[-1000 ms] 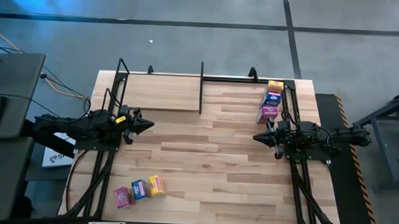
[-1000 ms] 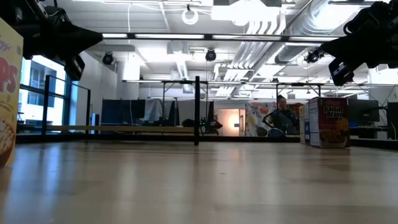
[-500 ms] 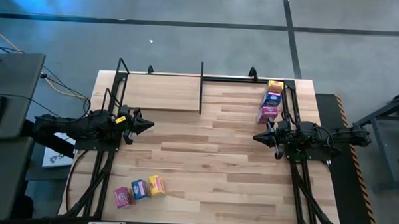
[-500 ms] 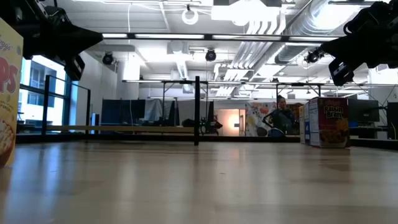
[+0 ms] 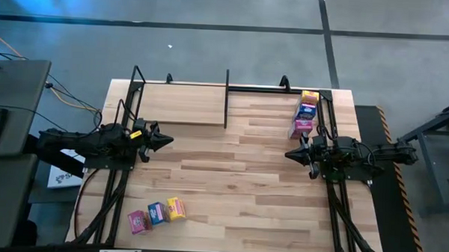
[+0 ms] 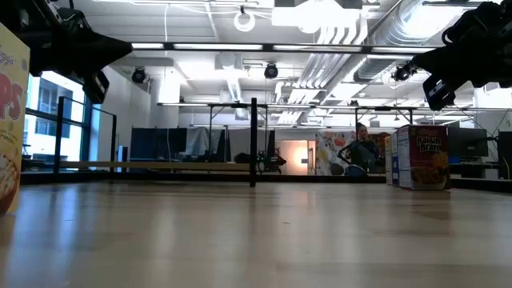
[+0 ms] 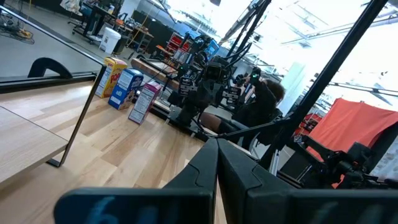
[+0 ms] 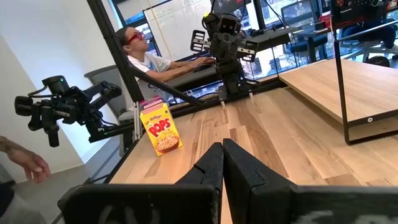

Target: Stack cereal on shelf

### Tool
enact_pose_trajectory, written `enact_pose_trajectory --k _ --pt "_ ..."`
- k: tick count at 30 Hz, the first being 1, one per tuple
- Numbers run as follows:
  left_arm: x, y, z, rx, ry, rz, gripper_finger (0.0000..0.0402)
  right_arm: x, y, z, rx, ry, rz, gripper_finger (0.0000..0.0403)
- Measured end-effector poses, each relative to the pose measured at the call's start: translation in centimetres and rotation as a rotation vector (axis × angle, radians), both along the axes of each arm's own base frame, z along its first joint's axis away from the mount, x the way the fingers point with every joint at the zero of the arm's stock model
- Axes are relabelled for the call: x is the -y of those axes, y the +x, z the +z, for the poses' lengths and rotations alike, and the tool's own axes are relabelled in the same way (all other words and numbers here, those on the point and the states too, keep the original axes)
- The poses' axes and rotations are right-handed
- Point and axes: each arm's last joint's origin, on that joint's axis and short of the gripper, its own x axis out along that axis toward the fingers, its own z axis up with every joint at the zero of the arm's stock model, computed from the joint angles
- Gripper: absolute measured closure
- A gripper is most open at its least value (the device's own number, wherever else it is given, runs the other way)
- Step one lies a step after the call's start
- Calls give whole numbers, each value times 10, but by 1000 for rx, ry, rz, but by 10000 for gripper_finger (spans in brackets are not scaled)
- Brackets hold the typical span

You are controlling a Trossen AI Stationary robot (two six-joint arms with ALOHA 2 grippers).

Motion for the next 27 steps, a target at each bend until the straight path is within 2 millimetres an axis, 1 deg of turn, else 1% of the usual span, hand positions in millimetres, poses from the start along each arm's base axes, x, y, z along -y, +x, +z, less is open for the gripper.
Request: enact_pose_trajectory --k 5,7,8,10,13,15,16,18,22,24,27 --pt "0 0 0 0 0 0 401 0 0 0 2 3 0 402" --pt "0 0 0 0 0 0 401 1 0 4 45 9 -17 402" --pt "0 0 0 0 0 0 401 1 -1 9 92 18 -47 402" --pt "0 0 0 0 0 0 401 5 -3 23 240 82 -147 402" --pt "0 0 0 0 0 0 401 12 -13 46 498 246 -354 402" --pt "0 0 0 0 0 0 401 17 -19 56 620 335 -468 402" --pt "0 0 0 0 0 0 401 18 -21 59 655 365 -509 402" --pt "0 0 0 0 0 0 401 19 -20 65 659 375 -566 402" --pt "0 0 0 0 0 -1 401 21 -11 85 634 375 -601 402" --pt "0 0 0 0 0 0 401 22 -4 98 626 396 -609 402" --pt "0 0 0 0 0 0 401 24 15 121 578 357 -633 402"
